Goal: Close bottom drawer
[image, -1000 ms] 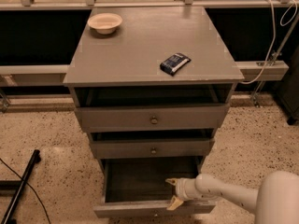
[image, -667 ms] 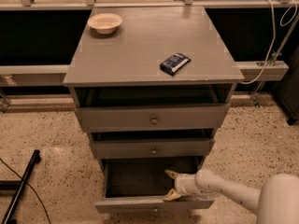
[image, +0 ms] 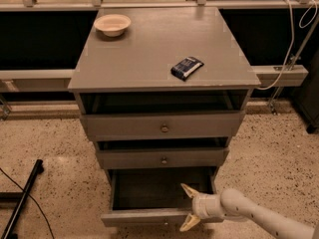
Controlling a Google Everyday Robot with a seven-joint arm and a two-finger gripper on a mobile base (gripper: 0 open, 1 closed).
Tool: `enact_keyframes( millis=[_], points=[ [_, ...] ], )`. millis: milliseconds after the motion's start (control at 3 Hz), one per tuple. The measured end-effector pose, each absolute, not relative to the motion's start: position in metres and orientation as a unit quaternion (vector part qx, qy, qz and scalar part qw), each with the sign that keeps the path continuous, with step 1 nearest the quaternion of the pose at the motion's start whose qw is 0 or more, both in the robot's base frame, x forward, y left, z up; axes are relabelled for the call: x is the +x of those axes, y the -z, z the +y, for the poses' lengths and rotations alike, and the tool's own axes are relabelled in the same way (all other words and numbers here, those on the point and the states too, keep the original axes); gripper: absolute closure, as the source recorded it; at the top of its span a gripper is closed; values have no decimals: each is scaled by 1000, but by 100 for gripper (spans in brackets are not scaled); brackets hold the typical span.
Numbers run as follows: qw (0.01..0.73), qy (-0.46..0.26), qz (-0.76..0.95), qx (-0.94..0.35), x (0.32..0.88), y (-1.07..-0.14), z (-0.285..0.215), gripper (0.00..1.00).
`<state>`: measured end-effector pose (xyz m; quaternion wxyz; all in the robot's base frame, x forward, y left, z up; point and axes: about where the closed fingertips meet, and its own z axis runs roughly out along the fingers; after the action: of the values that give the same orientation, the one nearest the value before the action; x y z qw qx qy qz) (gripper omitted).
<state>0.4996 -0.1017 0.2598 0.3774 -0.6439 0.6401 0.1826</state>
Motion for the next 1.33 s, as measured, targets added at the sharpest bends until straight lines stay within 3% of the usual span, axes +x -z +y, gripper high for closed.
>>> enact_keyframes(
  millis=[667, 1333],
  points=[
    [325, -232, 647, -649, 451, -256, -98, 49],
    [331, -240, 654, -636, 453, -224, -100, 96]
  ],
)
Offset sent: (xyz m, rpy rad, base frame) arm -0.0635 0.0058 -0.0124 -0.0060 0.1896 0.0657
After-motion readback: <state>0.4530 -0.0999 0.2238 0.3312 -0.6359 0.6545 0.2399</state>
